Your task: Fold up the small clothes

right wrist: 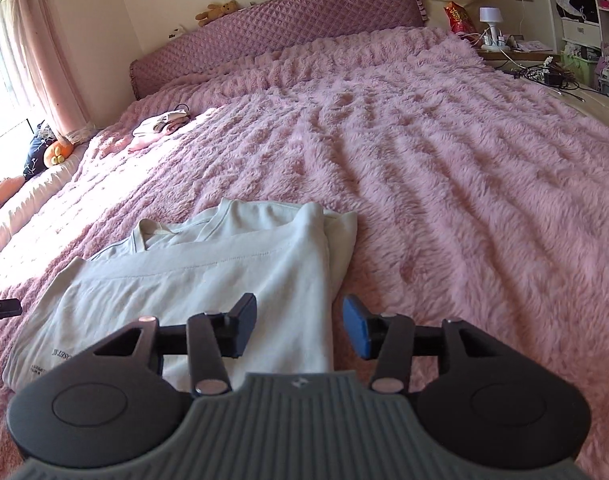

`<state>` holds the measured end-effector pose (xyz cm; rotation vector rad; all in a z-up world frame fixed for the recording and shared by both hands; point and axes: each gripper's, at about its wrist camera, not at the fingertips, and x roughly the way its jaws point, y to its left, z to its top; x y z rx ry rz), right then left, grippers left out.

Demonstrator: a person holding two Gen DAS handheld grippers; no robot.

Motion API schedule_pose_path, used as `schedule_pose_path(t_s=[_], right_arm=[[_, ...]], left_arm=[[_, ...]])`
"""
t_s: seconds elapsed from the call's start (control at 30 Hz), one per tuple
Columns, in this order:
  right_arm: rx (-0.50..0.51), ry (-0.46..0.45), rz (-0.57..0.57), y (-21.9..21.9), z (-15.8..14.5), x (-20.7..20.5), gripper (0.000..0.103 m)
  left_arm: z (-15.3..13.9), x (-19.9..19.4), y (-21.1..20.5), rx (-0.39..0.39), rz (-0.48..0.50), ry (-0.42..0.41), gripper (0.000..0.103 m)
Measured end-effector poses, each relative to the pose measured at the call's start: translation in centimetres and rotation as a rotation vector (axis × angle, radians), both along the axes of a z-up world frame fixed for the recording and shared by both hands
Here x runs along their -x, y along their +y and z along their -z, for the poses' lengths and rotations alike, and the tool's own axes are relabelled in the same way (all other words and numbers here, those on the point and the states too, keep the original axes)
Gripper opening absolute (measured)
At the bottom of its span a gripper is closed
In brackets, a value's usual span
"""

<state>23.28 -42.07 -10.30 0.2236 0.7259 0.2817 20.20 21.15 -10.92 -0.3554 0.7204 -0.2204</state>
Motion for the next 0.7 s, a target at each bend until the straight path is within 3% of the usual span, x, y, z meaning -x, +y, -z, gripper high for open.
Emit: schedule_pose_path(t_s=[0.1,0.27,0.33,0.57,0.6,0.63,0.67,0.7], right_arm=[[0.014,0.039,-0.003,-0.5,1.0,3.6,0.045],[-0.034,0.101,0.021,-0.6,2.6,5.6,0.048],[-0.041,0.124,0.022,-0.3,3.0,5.6,0.057],[-0.041,0.124,0.039,0.8,3.1,5.5,0.057],[-0.039,0.121,0.045,0.9,3.1,5.5,0.057],[-0.041,0.123,0.052,0.9,3.2,5.6,0.056],[-0.040,0.125,0.059,0.9,3.2,5.5,0.042],[-0.023,0.124,0.070,1.0,3.3,5.6,0.027]], left_arm=[[1.1,3.5,0.3,0.063,-0.022,0.033,0.065],[3.0,5.8,0.7,0.150,-0.076,0.106,0.066],[3.5,5.9,0.4,0.153,-0.095,0.138,0.069],[3.7,4.1,-0.3,0.140,-0.089,0.144,0.068],[3.8,3.9,-0.3,0.143,-0.087,0.146,0.061],[4.1,4.0,-0.6,0.137,-0.097,0.150,0.054],[4.1,4.1,-0.8,0.125,-0.104,0.149,0.050],[4.1,4.2,-1.0,0.111,-0.111,0.146,0.037]])
